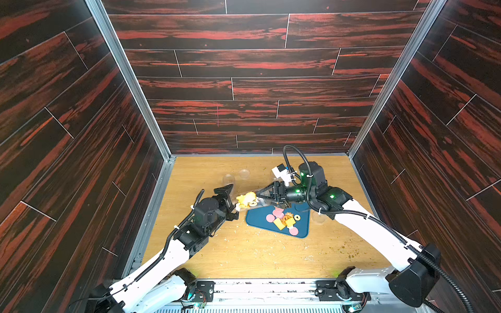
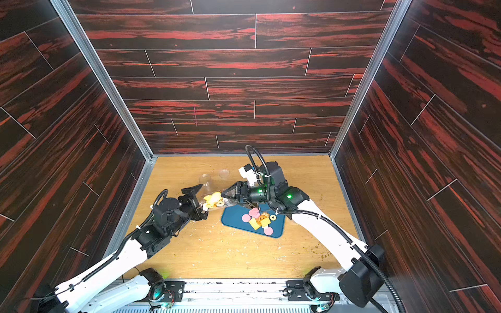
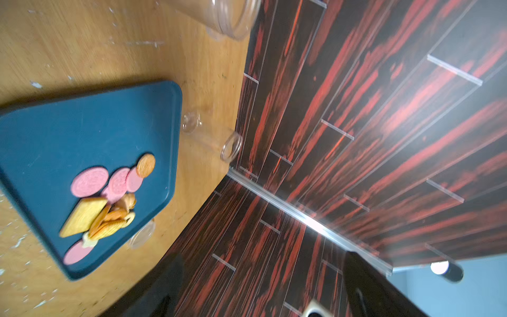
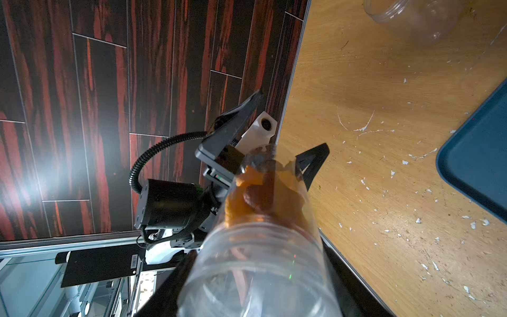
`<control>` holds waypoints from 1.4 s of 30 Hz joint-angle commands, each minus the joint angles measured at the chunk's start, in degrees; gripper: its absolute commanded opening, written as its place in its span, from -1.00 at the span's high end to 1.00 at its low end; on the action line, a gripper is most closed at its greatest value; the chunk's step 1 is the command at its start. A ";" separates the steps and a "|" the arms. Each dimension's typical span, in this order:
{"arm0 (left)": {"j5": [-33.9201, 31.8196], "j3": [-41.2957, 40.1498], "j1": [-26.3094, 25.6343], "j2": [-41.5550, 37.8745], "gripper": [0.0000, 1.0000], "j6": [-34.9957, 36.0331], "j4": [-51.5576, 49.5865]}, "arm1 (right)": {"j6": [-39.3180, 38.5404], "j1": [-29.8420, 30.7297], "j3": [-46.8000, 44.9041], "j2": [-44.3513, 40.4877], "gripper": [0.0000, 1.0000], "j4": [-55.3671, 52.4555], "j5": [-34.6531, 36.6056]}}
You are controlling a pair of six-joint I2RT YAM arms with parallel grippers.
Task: Pour the cookies out of the jar
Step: Pick up the jar from the center of the board.
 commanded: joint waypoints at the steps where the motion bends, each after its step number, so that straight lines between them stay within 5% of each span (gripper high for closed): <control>1: 6.64 -1.55 -2.28 -4.29 -0.88 1.62 6.27 | -1.22 0.64 0.29 1.00 -0.23 -0.14 -1.83; 8: 6.17 -4.07 -2.28 -9.60 -0.89 1.18 5.37 | -1.43 -0.29 1.34 1.04 -0.23 -0.33 -2.49; 25: 12.55 1.80 -2.28 -0.04 -0.76 4.29 10.99 | 0.77 0.07 -2.63 -1.42 -0.22 2.02 -2.18; 42: 9.08 -0.53 -1.71 -8.55 -0.82 10.92 2.55 | -0.27 -0.08 -2.31 -3.01 -0.22 -0.15 -1.01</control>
